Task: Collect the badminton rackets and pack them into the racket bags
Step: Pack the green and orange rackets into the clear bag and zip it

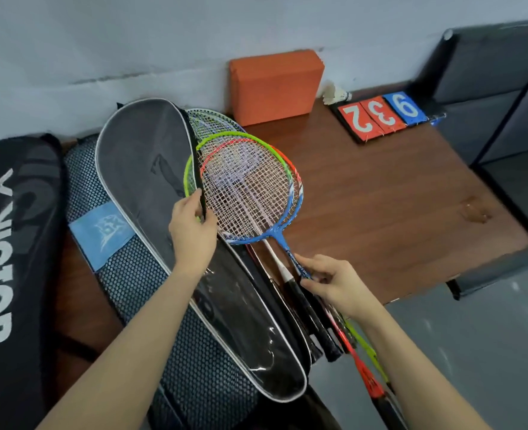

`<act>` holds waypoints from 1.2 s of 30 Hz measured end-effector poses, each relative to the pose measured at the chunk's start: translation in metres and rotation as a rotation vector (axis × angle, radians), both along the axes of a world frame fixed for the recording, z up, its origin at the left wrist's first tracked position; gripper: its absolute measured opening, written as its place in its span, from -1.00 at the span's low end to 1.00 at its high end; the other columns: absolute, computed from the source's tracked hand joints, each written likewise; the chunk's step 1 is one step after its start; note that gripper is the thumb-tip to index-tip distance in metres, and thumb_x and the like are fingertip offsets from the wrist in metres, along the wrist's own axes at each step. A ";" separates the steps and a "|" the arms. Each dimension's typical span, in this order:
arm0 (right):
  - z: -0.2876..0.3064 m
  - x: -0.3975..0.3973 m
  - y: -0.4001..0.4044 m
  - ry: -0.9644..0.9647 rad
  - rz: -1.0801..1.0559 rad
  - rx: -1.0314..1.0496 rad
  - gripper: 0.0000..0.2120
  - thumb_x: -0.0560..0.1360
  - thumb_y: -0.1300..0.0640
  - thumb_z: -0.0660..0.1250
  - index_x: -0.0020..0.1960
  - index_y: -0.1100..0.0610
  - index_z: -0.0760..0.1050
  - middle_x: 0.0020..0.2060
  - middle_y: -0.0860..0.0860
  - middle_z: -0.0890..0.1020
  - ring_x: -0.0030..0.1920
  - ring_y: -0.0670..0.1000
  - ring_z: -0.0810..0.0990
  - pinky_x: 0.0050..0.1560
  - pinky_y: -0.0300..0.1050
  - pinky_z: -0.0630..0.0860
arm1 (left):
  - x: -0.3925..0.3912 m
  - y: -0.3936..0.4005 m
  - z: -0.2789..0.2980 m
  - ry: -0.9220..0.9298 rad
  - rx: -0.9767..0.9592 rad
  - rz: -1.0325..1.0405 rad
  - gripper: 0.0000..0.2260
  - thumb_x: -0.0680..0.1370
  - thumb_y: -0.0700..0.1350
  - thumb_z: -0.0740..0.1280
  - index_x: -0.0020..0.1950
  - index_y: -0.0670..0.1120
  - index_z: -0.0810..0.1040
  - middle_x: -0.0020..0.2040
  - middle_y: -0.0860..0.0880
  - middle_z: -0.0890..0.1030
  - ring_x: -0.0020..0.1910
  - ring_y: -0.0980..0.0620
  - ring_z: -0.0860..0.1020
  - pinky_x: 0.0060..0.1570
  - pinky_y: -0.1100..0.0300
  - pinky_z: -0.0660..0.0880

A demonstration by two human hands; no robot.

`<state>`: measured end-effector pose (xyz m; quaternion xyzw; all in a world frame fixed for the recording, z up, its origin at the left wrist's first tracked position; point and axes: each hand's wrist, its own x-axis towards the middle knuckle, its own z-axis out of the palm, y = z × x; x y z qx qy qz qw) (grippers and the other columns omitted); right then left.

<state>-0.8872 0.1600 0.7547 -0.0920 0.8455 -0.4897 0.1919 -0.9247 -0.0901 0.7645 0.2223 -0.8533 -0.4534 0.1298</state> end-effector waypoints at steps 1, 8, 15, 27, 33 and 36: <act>0.000 0.001 0.002 -0.002 0.007 0.010 -0.57 0.43 0.33 0.39 0.25 0.03 0.52 -0.33 -0.10 0.38 -0.35 -0.21 0.35 -0.21 -0.36 0.30 | 0.000 0.001 0.000 0.006 0.009 0.007 -0.62 0.54 -0.23 0.26 0.37 -0.12 0.41 0.21 -0.08 0.45 -0.06 0.14 0.42 -0.04 0.51 0.22; -0.009 0.004 0.004 -0.063 -0.001 0.031 -0.54 0.46 0.31 0.37 0.31 0.03 0.45 -0.13 -0.09 0.53 -0.31 -0.26 0.42 -0.18 -0.43 0.33 | 0.001 0.009 0.000 0.082 0.062 0.017 -0.66 0.53 -0.25 0.29 0.31 -0.15 0.47 0.20 -0.06 0.47 -0.07 0.32 0.45 -0.07 0.68 0.25; -0.012 0.013 0.015 -0.075 -0.022 -0.024 -0.56 0.43 0.36 0.38 0.25 0.04 0.51 -0.29 -0.03 0.41 -0.33 -0.18 0.34 -0.21 -0.34 0.30 | 0.002 0.007 -0.001 0.072 0.052 0.013 -0.65 0.53 -0.24 0.30 0.32 -0.14 0.46 0.20 -0.08 0.47 -0.07 0.19 0.43 -0.11 0.70 0.23; -0.004 -0.004 -0.022 -0.220 -0.036 -0.096 -0.62 0.40 0.29 0.44 0.18 0.04 0.57 -0.39 0.00 0.47 -0.40 -0.05 0.34 -0.30 -0.25 0.30 | 0.013 0.019 0.006 0.139 0.135 -0.113 -0.63 0.52 -0.28 0.31 0.32 -0.14 0.45 0.13 0.00 0.47 0.02 0.16 0.47 -0.07 0.59 0.38; -0.006 -0.015 -0.063 -0.015 0.083 0.068 -0.61 0.41 0.27 0.42 0.22 0.07 0.55 -0.17 -0.06 0.57 -0.34 -0.19 0.44 -0.20 -0.34 0.38 | 0.036 0.007 0.010 0.175 0.176 -0.189 -0.63 0.50 -0.30 0.33 0.30 -0.12 0.47 0.13 0.02 0.49 0.07 0.21 0.51 0.05 0.47 0.44; 0.000 -0.025 -0.088 0.106 0.047 0.083 -0.66 0.39 0.27 0.43 0.16 0.11 0.60 -0.21 -0.11 0.56 -0.32 -0.23 0.45 -0.15 -0.29 0.39 | 0.047 -0.004 0.009 0.209 0.163 -0.176 -0.64 0.50 -0.29 0.34 0.29 -0.12 0.48 0.11 0.10 0.49 0.07 0.21 0.52 0.05 0.42 0.46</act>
